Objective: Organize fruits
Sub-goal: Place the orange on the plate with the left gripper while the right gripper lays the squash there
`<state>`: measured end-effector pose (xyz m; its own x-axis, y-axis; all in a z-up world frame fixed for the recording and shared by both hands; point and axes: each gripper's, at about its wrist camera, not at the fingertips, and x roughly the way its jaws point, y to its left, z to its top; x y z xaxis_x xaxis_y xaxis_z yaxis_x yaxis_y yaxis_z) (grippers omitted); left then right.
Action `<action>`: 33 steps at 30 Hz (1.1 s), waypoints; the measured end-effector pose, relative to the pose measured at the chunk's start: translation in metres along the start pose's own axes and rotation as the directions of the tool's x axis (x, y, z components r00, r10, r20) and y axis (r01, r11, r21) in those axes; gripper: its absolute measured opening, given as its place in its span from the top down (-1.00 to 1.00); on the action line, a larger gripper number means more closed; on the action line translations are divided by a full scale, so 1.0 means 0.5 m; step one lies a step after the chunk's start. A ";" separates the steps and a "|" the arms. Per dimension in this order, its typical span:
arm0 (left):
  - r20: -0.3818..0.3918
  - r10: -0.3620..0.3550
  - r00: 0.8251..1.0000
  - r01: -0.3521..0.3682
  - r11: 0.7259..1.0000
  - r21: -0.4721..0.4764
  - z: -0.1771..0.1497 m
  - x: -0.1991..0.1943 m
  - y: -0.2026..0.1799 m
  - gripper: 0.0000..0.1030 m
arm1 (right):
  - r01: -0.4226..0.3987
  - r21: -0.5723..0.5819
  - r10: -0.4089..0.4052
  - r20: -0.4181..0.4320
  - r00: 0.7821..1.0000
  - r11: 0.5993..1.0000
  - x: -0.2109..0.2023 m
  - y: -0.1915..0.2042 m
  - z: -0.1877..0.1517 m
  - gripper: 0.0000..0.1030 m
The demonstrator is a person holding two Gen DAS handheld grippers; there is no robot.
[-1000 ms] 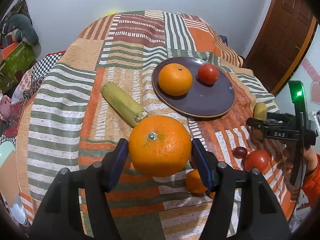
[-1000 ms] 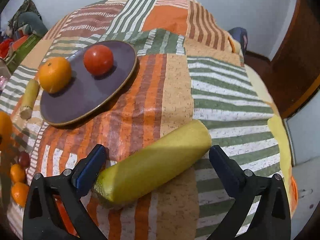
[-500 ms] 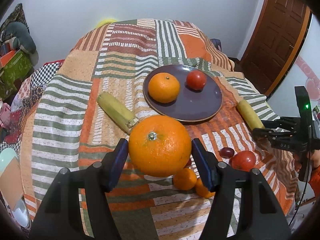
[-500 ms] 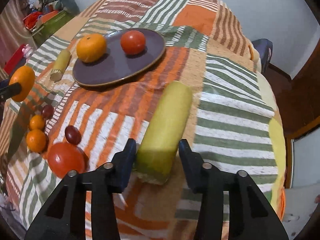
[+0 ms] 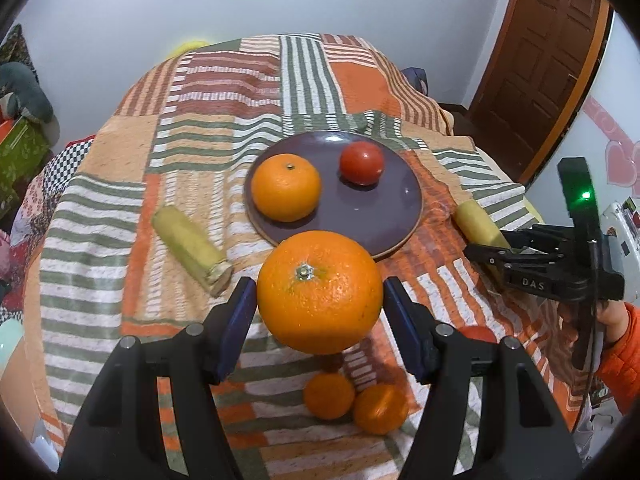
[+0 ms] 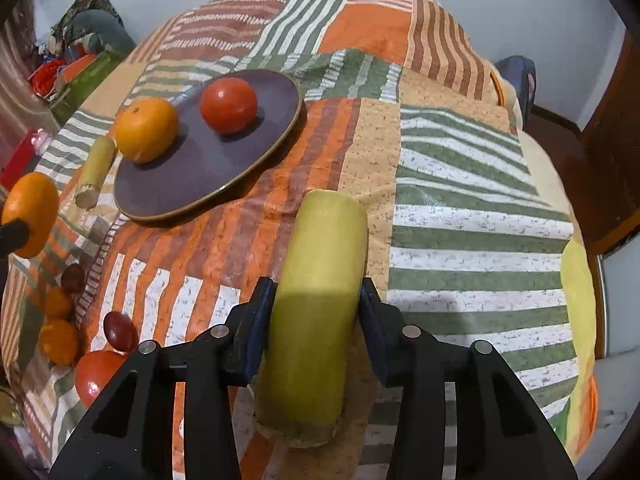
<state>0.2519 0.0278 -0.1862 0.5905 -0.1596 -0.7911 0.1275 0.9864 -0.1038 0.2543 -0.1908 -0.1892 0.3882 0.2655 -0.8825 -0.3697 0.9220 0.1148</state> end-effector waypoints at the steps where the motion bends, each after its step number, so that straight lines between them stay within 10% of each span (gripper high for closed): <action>1: -0.001 0.000 1.000 0.000 1.000 0.002 0.003 0.005 -0.003 -0.25 | -0.013 -0.006 0.013 0.010 1.000 1.000 -0.006 0.002 0.001 0.27; 16: -0.033 -0.016 0.999 0.017 1.000 0.022 0.057 0.088 -0.011 -0.25 | -0.075 -0.101 0.090 0.143 0.986 0.992 -0.040 0.082 0.105 0.29; 33: -0.054 -0.058 0.997 0.058 0.998 -0.004 0.084 0.141 0.020 -0.26 | -0.156 -0.189 0.170 0.061 0.983 0.969 0.055 0.158 0.172 0.29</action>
<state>0.3285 0.0249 -0.2176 0.5379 -0.2143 -0.8153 0.1586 0.9756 -0.1518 0.3084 -0.0865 -0.1652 0.3700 0.4354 -0.8207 -0.5787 0.7991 0.1630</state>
